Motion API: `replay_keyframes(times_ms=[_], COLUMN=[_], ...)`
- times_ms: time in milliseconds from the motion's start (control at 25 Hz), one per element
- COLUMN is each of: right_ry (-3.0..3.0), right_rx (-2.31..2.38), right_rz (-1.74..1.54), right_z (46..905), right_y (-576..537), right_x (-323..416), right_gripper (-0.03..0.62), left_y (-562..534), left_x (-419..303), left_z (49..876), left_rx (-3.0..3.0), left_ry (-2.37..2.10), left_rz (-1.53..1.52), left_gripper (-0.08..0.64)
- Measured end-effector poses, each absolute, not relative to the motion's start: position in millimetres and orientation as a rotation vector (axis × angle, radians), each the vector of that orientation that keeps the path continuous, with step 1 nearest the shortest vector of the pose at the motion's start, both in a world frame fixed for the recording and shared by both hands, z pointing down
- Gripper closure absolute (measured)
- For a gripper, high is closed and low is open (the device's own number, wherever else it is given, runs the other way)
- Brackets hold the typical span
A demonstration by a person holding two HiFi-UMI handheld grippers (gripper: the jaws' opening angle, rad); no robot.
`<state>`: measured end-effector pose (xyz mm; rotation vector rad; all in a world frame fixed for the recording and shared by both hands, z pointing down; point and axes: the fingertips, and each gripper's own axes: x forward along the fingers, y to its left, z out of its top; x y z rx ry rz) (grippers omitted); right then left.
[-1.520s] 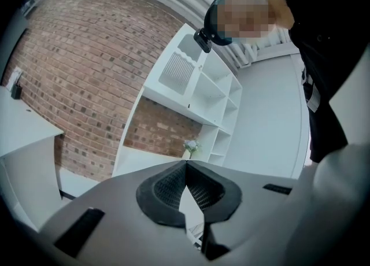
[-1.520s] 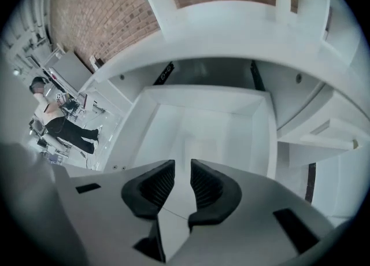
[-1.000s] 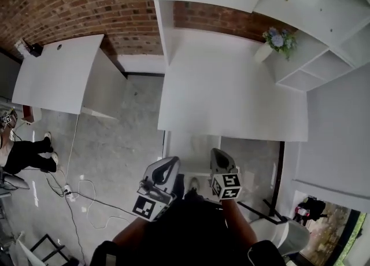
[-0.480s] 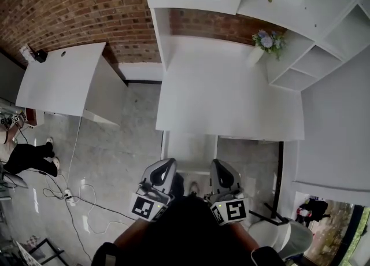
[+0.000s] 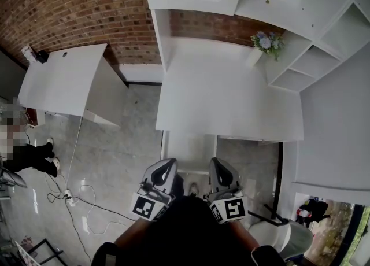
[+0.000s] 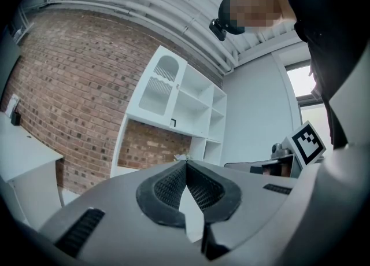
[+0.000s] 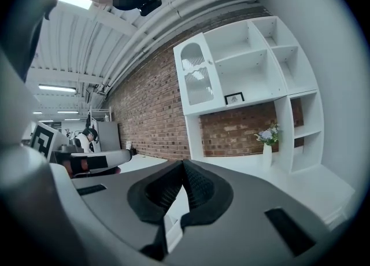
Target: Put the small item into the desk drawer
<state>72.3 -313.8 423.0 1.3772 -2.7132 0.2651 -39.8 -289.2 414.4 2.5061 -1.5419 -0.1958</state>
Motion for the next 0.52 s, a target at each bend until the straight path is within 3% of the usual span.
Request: replay_keyframes(times_ms=[520], right_ry=[-2.704], right_rx=[1.386], right_rz=[0.26], right_z=[422.8], right_y=[-314.7], right_x=[74.5], right_gripper=[0.578], left_y=[-289.9], left_x=[-35.8], left_z=[412.4], left_rx=[2.518], left_ry=[-1.529], left_rz=[-0.206], left_gripper=[0.537])
